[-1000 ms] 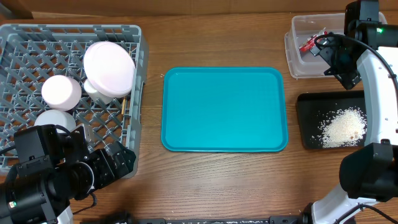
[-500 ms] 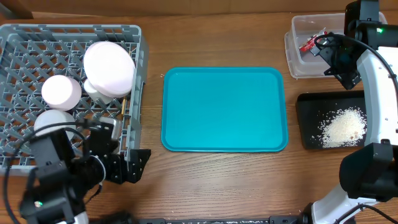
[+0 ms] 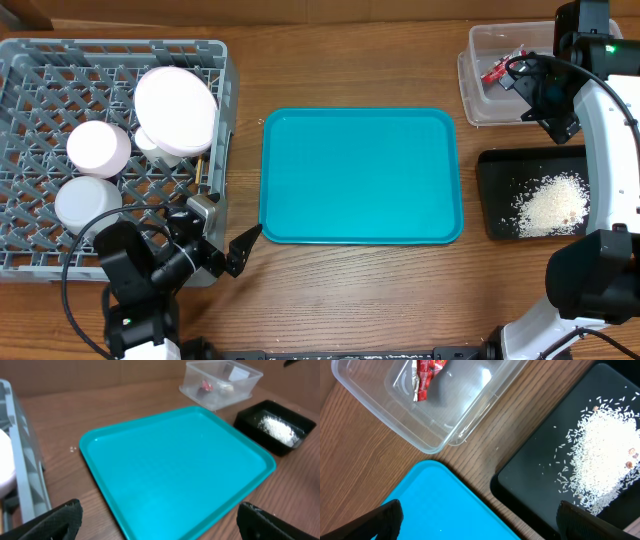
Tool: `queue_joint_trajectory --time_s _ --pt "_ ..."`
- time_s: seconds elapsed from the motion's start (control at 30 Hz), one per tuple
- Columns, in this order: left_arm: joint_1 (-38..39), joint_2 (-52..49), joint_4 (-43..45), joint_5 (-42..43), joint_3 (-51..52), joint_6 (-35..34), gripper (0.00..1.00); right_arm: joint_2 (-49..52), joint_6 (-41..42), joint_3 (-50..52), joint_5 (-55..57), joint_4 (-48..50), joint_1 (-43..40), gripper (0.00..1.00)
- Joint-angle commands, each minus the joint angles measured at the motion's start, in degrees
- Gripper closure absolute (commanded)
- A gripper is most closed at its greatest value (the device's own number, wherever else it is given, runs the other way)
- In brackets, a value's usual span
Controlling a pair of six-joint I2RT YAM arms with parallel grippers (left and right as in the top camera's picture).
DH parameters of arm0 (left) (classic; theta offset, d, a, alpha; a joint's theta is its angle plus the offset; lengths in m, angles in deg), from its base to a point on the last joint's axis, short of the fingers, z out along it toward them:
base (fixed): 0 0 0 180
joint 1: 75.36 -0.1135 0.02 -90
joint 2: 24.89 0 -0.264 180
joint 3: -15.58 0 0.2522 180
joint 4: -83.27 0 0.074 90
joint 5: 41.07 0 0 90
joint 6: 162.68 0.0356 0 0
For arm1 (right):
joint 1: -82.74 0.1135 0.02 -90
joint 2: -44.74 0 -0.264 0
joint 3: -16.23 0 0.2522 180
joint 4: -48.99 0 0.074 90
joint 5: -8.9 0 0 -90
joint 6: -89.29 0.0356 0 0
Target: Sort waste into correct bins and load items into the dishwasher
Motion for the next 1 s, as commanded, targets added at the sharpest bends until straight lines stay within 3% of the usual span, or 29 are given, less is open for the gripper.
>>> queue_joint_trajectory --time_s 0.0,0.17,0.37,0.63,0.87,0.97 --pt "2.47 0.72 6.95 -1.97 3.63 -17.29 0.00 -0.48 0.04 -0.90 0.22 0.11 0.20 0.00" --pt "9.86 2.84 7.72 -22.27 4.59 -32.00 0.00 -0.48 0.04 -0.90 0.22 0.11 0.20 0.00" --pt "17.88 8.17 7.74 -38.69 4.85 -31.87 0.00 -0.48 0.04 -0.90 0.22 0.11 0.20 0.00" --pt "17.92 15.80 9.07 -42.64 10.32 -27.76 0.00 -0.48 0.04 -0.90 0.22 0.11 0.20 0.00" --pt "17.92 24.55 18.21 -42.62 21.27 -26.10 0.00 -0.48 0.04 -0.90 0.22 0.11 0.20 0.00" --pt "18.01 27.32 15.41 -44.17 21.53 -26.05 0.00 -0.48 0.04 -0.90 0.22 0.11 0.20 0.00"
